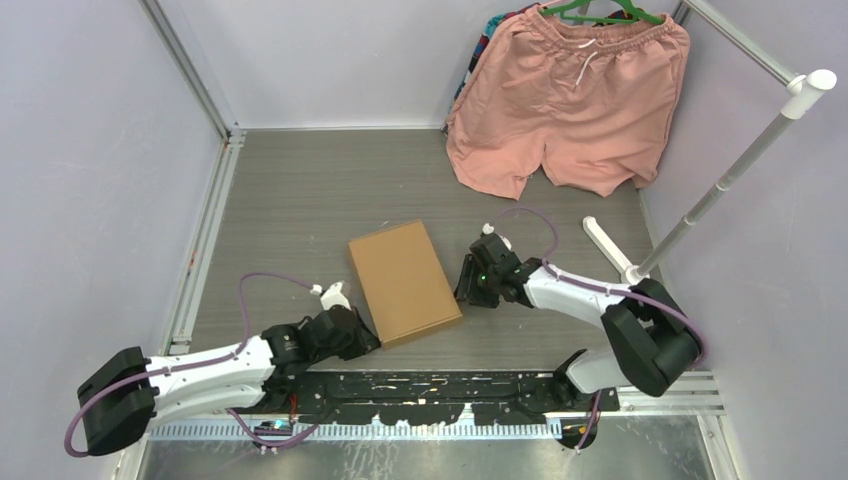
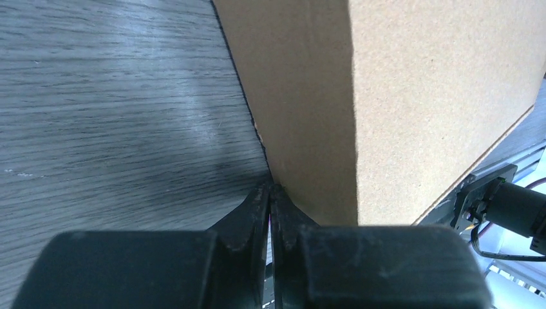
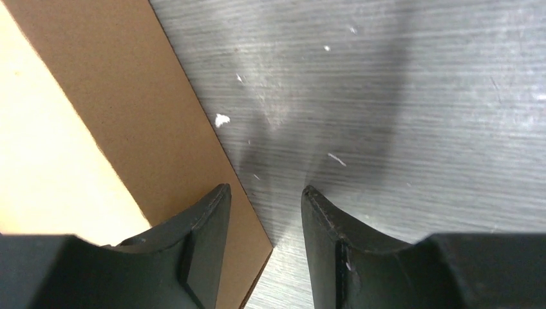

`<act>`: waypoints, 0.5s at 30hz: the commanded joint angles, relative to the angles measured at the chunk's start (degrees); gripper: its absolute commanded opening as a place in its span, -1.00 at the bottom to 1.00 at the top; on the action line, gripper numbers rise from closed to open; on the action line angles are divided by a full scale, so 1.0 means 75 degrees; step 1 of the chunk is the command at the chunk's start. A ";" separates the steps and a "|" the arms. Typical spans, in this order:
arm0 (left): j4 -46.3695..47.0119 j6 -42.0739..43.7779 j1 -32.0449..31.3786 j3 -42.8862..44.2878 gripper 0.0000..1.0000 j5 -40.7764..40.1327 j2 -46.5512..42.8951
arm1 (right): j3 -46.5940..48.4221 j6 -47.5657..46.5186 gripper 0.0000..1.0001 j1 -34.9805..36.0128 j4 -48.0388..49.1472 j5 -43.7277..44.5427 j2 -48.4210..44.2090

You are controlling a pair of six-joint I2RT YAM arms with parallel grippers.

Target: Fold the paper box

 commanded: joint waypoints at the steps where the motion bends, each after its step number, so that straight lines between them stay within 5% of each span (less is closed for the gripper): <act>1: 0.0357 0.0109 0.0075 0.0100 -0.82 -0.0650 0.0199 | -0.0473 0.0119 0.01 0.0422 -0.0566 -0.0583 -0.0302; 15: 0.0759 0.0185 0.0078 0.0722 -0.82 -0.0571 0.1563 | -0.0665 0.1346 -0.08 0.1741 -0.0411 0.0088 -0.0687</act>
